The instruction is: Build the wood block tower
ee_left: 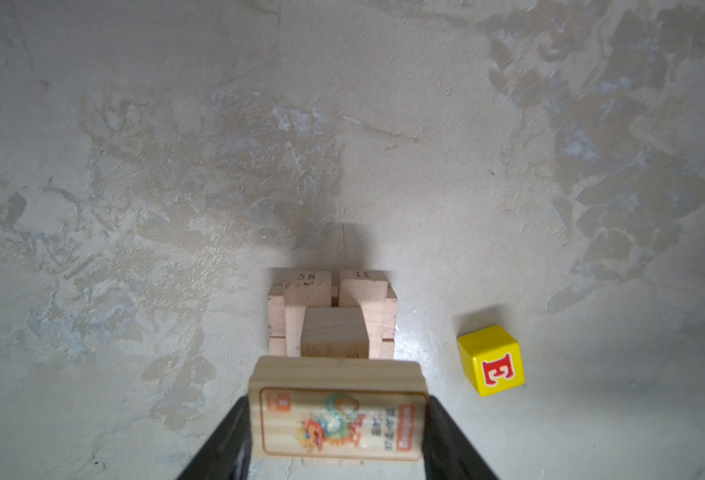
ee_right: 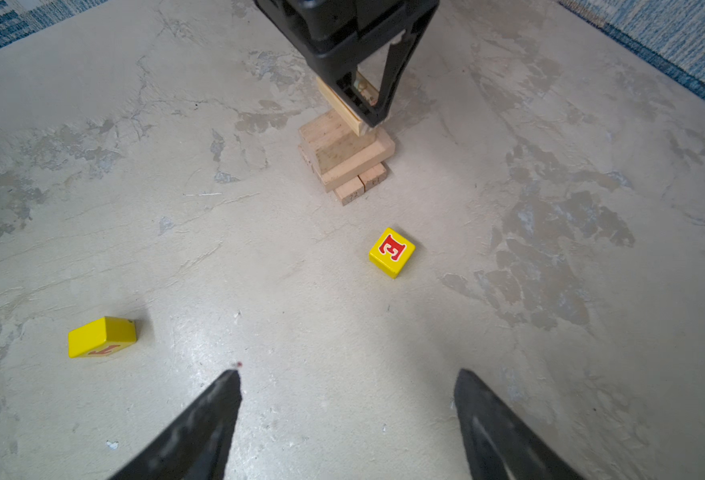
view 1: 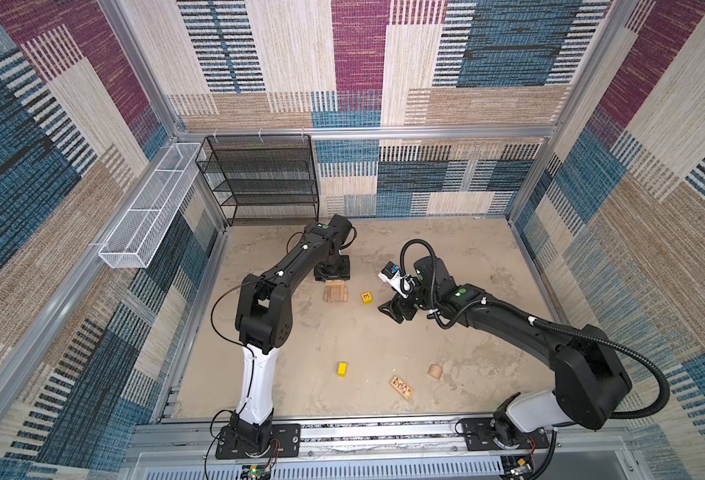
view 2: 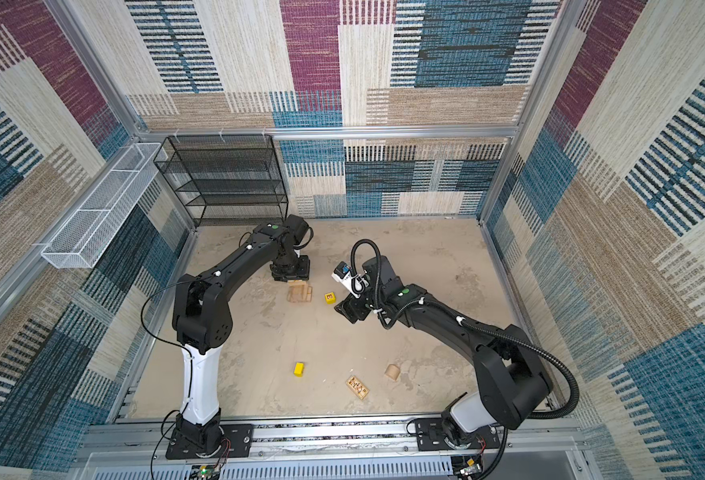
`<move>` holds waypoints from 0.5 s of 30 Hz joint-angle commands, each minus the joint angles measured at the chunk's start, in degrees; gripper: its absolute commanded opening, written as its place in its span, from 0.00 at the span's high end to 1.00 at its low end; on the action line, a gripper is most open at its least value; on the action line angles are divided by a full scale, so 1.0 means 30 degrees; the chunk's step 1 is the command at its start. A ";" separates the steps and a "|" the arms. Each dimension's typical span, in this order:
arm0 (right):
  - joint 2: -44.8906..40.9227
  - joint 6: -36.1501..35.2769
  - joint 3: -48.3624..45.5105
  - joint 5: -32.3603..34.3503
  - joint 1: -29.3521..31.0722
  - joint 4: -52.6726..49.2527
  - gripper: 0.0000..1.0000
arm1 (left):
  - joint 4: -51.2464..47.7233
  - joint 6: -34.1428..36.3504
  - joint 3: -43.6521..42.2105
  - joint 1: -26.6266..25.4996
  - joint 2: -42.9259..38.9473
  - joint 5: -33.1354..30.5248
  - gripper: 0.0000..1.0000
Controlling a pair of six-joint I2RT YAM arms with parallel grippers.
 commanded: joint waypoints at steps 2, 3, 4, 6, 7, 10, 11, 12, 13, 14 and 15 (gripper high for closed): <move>-0.0069 0.0100 -0.0033 -0.0298 -0.0022 0.0351 0.17 | -0.0463 0.0019 0.0344 -0.0016 0.0174 -0.0212 0.46; -0.0053 0.0100 -0.0021 -0.0297 -0.0024 0.0351 0.17 | -0.0456 0.0019 0.0393 -0.0004 0.0201 -0.0254 0.45; -0.0053 0.0100 -0.0036 -0.0310 -0.0002 0.0311 0.17 | -0.0504 0.0033 0.0424 -0.0025 0.0232 -0.0286 0.45; -0.0055 0.0100 -0.0026 -0.0310 -0.0013 0.0322 0.17 | -0.0498 0.0057 0.0445 -0.0035 0.0294 -0.0352 0.45; -0.0054 0.0100 -0.0037 -0.0320 -0.0019 0.0322 0.17 | -0.0496 0.0077 0.0477 -0.0038 0.0293 -0.0382 0.45; -0.0053 0.0100 -0.0025 -0.0306 -0.0024 0.0296 0.17 | -0.0573 0.0136 0.0567 -0.0040 0.0408 -0.0491 0.44; -0.0055 0.0100 -0.0016 -0.0323 -0.0024 0.0291 0.17 | -0.0573 0.0170 0.0564 -0.0040 0.0440 -0.0492 0.44; -0.0031 0.0100 -0.0015 -0.0322 -0.0021 0.0292 0.17 | -0.0588 0.0165 0.0560 -0.0051 0.0467 -0.0539 0.44; -0.0024 0.0100 -0.0015 -0.0341 -0.0024 0.0248 0.17 | -0.0598 0.0151 0.0563 -0.0037 0.0493 -0.0607 0.44; -0.0032 0.0100 -0.0015 -0.0330 -0.0002 0.0260 0.17 | -0.0603 0.0165 0.0564 -0.0049 0.0496 -0.0638 0.44; -0.0023 0.0100 -0.0019 -0.0322 -0.0017 0.0241 0.17 | -0.0613 0.0181 0.0567 -0.0078 0.0530 -0.0665 0.44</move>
